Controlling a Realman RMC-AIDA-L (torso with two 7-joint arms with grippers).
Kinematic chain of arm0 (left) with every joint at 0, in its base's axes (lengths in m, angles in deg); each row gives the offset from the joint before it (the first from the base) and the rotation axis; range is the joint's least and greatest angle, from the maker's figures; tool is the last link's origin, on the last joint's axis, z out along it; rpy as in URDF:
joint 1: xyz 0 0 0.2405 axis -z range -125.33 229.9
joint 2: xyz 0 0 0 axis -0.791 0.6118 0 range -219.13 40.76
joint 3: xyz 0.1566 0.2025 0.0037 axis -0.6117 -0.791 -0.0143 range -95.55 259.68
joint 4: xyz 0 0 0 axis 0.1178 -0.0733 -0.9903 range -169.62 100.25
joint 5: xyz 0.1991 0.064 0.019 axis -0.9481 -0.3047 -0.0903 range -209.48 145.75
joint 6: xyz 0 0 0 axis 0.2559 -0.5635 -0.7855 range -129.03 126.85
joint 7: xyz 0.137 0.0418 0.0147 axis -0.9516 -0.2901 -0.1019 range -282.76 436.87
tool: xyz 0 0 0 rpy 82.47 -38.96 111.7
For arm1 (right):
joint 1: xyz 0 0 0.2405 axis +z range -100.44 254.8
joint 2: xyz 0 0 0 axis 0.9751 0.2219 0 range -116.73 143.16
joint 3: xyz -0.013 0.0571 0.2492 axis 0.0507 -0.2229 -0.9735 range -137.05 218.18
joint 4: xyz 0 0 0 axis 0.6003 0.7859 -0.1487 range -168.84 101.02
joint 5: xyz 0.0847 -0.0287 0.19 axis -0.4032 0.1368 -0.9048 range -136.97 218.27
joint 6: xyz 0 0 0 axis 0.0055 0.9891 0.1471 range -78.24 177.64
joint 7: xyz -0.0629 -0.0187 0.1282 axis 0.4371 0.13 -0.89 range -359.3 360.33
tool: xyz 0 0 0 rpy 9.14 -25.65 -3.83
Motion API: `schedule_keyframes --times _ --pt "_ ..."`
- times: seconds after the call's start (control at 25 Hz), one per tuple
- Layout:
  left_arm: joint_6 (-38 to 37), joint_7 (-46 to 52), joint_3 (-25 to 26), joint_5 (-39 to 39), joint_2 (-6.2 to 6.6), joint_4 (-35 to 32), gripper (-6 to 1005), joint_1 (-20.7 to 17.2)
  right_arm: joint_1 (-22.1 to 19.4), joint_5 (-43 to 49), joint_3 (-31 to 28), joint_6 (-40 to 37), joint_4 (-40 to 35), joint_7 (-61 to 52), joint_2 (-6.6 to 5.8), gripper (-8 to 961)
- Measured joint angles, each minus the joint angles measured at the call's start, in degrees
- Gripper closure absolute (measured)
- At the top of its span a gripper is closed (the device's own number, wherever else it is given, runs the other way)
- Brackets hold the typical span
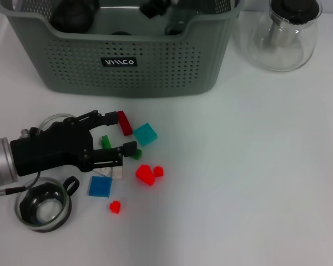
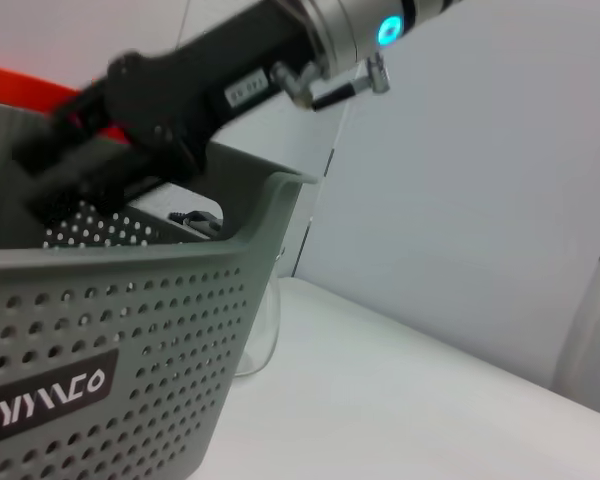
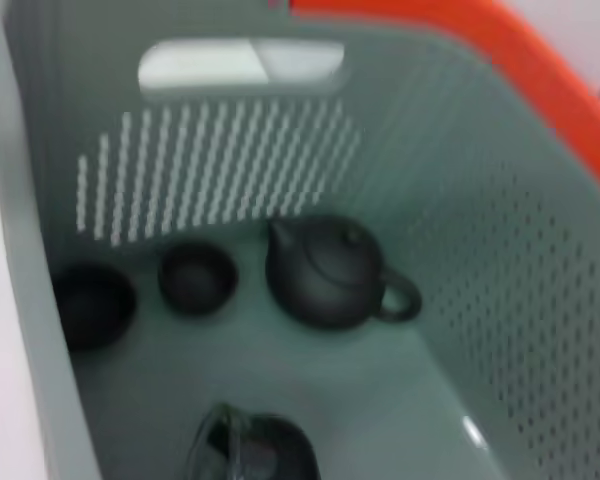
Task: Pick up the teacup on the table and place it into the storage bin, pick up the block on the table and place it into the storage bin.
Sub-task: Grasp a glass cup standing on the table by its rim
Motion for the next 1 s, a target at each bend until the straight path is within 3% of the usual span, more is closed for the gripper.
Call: schedule_keyframes --times 0.08,0.32,0.52,0.72,0.88,1.0 --pt "-0.75 0.0 0.51 0.0 0.15 -0.12 154 -0.06 -1.57 -0.15 -0.19 -2.3 -5.48 -1.06 0.02 414" --pt "-3.62 0.34 2.5 0.0 0.72 -2.2 156 -0.82 -8.38 -3.15 -0.84 -10.82 -27.4 -4.47 -0.2 338" --pt "-6.64 0.74 4.16 -0.09 1.2 -5.43 157 -1.88 -15.44 -13.82 -4.39 -20.87 -42.75 -2.81 -0.39 188" --pt "-9.01 4.21 4.99 -0.46 1.83 -11.96 158 -3.9 -22.89 -27.59 -8.8 -33.48 -49.41 3.33 -0.46 82" --pt "-10.79 8.02 4.84 -0.51 1.93 -20.81 159 -6.04 -28.02 -37.35 -12.03 -45.36 -49.85 8.71 -0.62 88" --pt "-11.74 13.31 4.37 -1.85 2.52 -27.29 160 -7.13 -30.95 -38.08 -12.6 -50.73 -49.33 10.58 -0.64 92"
